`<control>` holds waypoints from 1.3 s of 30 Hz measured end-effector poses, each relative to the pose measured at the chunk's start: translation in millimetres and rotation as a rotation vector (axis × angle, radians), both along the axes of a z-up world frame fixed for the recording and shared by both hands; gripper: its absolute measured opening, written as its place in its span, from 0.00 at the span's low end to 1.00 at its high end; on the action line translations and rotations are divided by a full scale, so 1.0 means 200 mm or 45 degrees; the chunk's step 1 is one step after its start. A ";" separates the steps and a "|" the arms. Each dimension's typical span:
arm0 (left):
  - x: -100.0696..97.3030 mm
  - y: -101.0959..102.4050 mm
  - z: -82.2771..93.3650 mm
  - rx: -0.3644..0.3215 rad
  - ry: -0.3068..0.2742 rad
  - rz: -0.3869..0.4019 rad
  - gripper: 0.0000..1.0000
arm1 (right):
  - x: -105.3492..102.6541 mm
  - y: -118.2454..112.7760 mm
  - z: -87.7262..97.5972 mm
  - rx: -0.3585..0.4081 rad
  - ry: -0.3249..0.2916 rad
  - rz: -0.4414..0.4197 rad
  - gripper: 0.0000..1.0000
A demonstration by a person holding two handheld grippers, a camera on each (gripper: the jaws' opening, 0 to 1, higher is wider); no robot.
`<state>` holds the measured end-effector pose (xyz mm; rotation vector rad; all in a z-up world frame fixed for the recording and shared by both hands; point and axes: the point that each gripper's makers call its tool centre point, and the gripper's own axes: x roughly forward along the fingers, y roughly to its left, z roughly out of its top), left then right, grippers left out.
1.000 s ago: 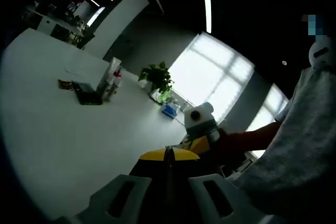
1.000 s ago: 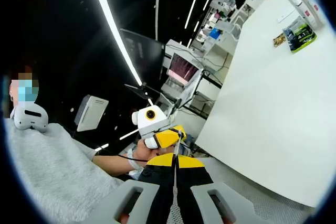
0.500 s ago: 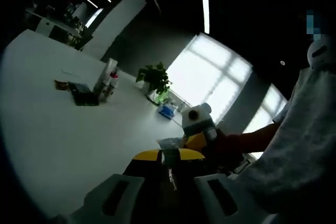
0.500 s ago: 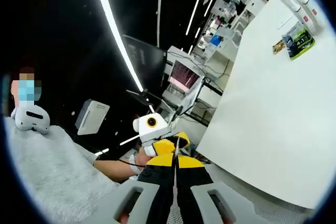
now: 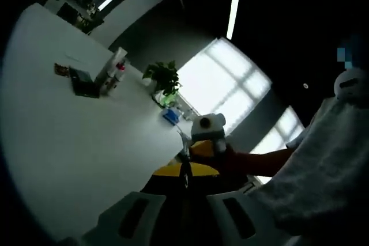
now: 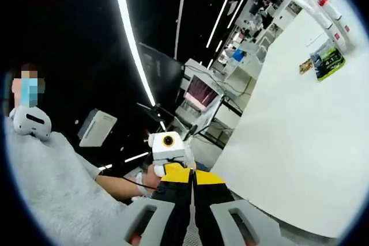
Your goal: Arrange the skincare products in the storage area until every visible bottle or jar stands upright without overlapping.
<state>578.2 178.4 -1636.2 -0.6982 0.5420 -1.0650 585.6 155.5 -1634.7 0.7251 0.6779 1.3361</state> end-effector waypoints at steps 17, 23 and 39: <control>0.11 0.11 0.02 -0.126 0.118 0.174 0.00 | 0.20 -0.11 -0.13 -0.529 -0.504 -0.268 0.25; 0.13 0.11 0.00 -0.116 0.143 0.199 0.00 | 0.34 -0.22 -0.29 -0.910 -0.755 -0.447 0.32; 0.15 0.13 -0.06 -0.112 0.213 0.254 0.00 | 0.24 -0.18 -0.46 -1.122 -0.913 -0.242 0.15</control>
